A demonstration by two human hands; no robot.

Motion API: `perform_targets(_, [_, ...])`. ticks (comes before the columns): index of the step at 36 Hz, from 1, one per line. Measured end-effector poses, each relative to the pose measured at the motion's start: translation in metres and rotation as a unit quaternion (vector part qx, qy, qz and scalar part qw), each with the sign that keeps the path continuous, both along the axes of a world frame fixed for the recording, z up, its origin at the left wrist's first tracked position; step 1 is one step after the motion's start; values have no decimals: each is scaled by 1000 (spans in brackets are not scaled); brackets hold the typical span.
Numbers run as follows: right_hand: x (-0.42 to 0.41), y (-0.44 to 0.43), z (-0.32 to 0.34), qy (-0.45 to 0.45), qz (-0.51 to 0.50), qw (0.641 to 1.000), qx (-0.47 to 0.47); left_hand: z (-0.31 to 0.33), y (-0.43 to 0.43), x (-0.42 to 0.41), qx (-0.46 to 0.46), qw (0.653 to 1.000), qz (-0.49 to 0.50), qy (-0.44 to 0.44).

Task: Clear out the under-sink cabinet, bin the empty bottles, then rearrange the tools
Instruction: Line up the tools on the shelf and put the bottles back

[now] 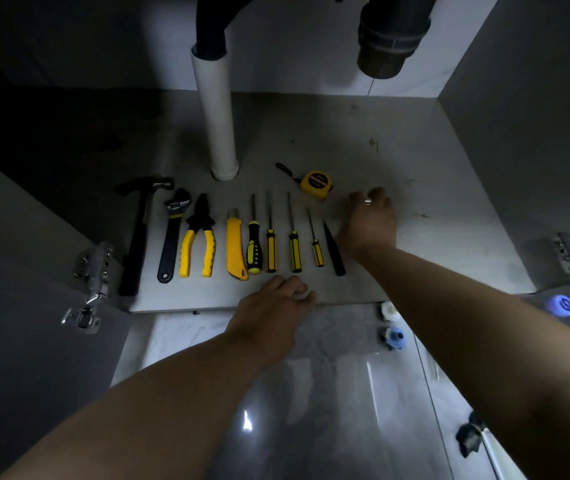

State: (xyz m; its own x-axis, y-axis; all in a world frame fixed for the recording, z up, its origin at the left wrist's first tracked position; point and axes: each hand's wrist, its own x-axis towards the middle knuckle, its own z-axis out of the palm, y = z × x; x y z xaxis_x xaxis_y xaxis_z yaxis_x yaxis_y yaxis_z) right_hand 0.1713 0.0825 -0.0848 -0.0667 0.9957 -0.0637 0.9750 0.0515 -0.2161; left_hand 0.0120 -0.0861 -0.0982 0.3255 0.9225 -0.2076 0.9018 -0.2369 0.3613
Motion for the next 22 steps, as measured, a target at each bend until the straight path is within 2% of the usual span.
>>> perform_targets(4, [14, -14, -12, -62, 19, 997, -45, 0, -1, 0, 3, 1000, -5, 10])
perform_targets(19, [15, -2, -8, -54, 76, 992, -82, 3, -1, 1, -3, 999, -9, 34])
perform_targets(22, [27, -14, -7, -51, 77, 995, -44, 6, 0, 1, -14, 999, -6, 38])
